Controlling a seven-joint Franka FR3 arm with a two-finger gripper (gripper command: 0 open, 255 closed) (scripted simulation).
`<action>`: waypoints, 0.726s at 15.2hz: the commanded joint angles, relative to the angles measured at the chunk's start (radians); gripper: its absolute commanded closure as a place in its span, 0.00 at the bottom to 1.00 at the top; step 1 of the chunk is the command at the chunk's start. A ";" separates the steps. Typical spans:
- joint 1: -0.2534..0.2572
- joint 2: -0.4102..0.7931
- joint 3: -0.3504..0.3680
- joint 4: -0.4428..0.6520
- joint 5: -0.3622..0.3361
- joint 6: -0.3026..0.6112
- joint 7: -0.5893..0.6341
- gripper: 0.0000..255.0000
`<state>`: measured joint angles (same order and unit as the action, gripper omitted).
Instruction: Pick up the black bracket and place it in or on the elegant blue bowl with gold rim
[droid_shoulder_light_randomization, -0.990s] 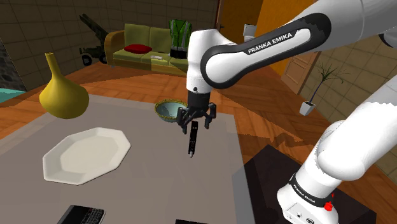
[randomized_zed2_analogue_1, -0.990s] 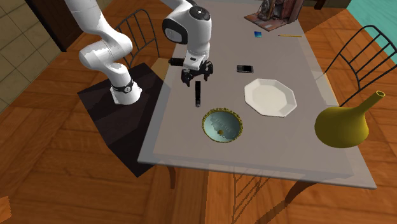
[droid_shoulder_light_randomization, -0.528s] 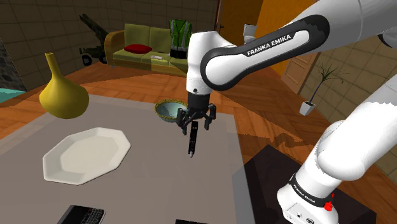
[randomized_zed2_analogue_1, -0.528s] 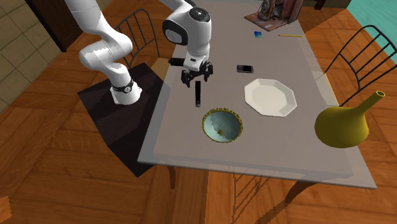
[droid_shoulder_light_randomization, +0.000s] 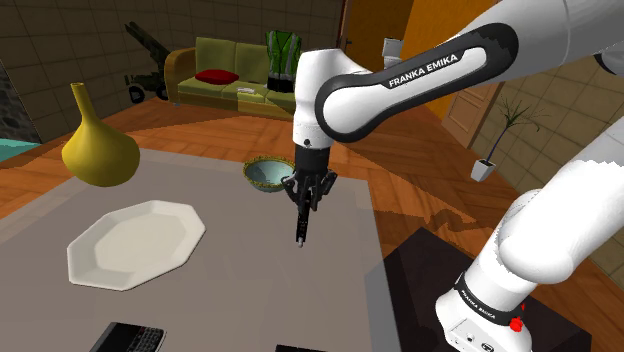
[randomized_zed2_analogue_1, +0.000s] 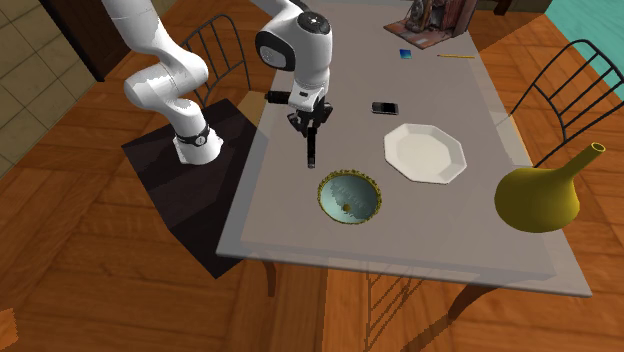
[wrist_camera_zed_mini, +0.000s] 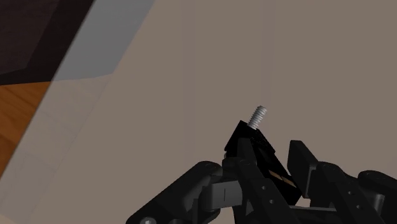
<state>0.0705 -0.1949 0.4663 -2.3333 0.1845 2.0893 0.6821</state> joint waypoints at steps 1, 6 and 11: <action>0.000 0.000 0.000 0.000 0.000 0.000 0.000 1.00; 0.000 -0.025 -0.007 0.032 0.005 -0.057 -0.003 1.00; -0.001 -0.051 -0.016 0.078 0.008 -0.127 -0.004 1.00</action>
<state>0.0696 -0.2377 0.4532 -2.2630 0.1906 1.9777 0.6796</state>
